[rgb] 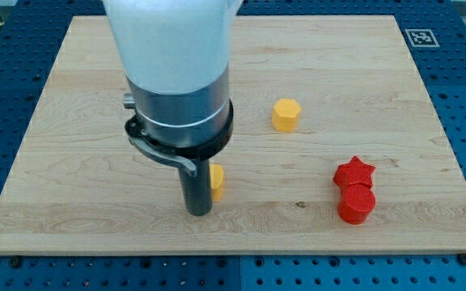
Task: Push the heart closely to the hexagon
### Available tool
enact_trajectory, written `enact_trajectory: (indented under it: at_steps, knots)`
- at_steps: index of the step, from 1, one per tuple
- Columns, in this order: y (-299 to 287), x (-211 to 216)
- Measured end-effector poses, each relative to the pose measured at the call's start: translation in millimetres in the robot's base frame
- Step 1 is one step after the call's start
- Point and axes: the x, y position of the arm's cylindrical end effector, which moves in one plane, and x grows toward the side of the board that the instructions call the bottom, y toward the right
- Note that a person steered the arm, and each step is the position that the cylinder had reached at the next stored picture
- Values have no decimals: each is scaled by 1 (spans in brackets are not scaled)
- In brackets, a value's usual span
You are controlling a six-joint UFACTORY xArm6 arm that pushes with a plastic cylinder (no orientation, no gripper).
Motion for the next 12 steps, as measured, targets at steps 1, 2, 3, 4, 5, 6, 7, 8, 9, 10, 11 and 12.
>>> enact_trajectory:
  at_steps: [1, 2, 3, 4, 5, 6, 7, 8, 9, 10, 11, 12]
  knots:
    - [0, 0]
    - [6, -2]
    - [6, -11]
    - [10, -23]
    - [28, -33]
    - [47, -42]
    - [66, -52]
    - [87, -66]
    - [102, -82]
    - [119, -98]
    - [141, -99]
    - [162, -100]
